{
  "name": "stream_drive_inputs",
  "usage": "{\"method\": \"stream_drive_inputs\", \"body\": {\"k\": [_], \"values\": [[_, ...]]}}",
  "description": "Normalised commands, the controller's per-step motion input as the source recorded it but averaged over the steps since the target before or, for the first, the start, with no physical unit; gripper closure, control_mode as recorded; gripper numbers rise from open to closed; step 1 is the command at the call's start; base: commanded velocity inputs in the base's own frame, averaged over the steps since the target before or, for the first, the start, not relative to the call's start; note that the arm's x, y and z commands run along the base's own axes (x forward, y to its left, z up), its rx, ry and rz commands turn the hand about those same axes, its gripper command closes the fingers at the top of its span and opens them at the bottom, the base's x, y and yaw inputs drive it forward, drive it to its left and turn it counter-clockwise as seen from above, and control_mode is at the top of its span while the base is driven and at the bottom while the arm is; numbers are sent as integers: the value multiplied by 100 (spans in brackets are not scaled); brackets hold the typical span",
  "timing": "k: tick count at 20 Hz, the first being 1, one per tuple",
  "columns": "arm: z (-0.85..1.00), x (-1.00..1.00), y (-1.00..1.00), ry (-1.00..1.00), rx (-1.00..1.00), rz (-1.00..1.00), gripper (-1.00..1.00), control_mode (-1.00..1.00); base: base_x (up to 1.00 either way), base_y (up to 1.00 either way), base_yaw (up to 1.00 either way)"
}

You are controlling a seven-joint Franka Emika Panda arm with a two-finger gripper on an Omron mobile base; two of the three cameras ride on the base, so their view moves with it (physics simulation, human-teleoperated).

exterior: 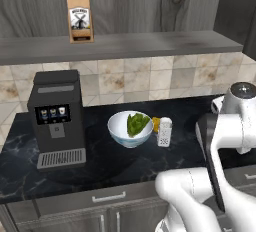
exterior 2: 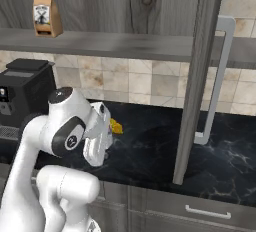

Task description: Pick the cheese from the fridge and the cheese grater from the cabinet and place them next to the salad bowl.

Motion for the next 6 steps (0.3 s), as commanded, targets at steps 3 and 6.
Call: {"method": "stream_drive_inputs", "body": {"k": [3, 6], "values": [[99, -69, 0, -39, 0, 7, -100, -100, 0, 0, 0], [72, -28, 0, -14, -3, 6, -100, -100, 0, 0, 0]]}}
